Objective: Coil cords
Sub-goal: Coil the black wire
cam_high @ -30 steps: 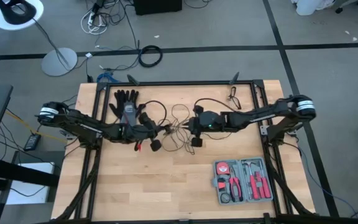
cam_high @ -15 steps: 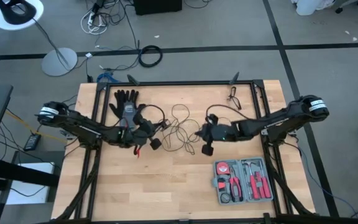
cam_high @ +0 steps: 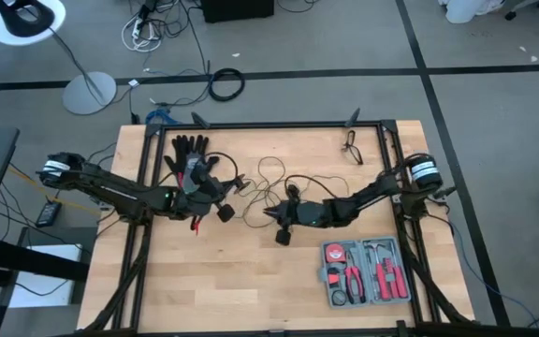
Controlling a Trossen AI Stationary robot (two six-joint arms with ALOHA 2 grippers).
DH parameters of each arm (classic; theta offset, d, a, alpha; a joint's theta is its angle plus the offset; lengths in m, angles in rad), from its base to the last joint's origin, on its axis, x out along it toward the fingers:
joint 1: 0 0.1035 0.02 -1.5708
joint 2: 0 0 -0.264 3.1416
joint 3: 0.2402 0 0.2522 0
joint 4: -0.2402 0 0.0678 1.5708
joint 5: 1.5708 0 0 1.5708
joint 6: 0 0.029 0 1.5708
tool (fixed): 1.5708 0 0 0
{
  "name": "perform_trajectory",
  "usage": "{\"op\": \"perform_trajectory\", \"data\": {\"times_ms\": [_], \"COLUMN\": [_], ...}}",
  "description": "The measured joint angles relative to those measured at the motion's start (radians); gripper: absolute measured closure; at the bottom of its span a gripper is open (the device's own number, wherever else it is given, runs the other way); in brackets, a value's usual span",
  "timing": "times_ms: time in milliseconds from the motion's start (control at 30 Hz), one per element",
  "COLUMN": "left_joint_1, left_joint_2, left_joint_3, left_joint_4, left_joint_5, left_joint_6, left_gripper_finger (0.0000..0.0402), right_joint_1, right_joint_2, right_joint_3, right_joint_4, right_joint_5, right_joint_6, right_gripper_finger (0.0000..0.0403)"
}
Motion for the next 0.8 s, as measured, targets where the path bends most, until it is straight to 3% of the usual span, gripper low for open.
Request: {"op": "perform_trajectory", "data": {"times_ms": [333, 600, 733, 800], "left_joint_1": [0.001, 0.001, 0.002, 0.002], "left_joint_2": [-0.011, -0.011, -0.011, -0.011], "left_joint_3": [0.003, 0.002, 0.001, 0.001], "left_joint_4": [0.007, 0.008, 0.016, 0.023], "left_joint_5": [0.005, 0.005, 0.005, 0.005], "left_joint_6": [-0.001, -0.002, 0.000, 0.001], "left_gripper_finger": [0.0401, 0.0401, 0.0401, 0.0401], "right_joint_1": [-0.034, -0.043, -0.063, -0.067], "right_joint_2": [0.250, 0.275, 0.276, 0.276], "right_joint_3": [0.265, 0.325, 0.328, 0.329], "right_joint_4": [-0.014, -0.032, -0.046, -0.085], "right_joint_5": [-0.036, -0.049, -0.212, -0.210], "right_joint_6": [-0.145, -0.156, -0.120, -0.111], "right_gripper_finger": [0.0292, 0.0269, 0.0273, 0.0277]}}
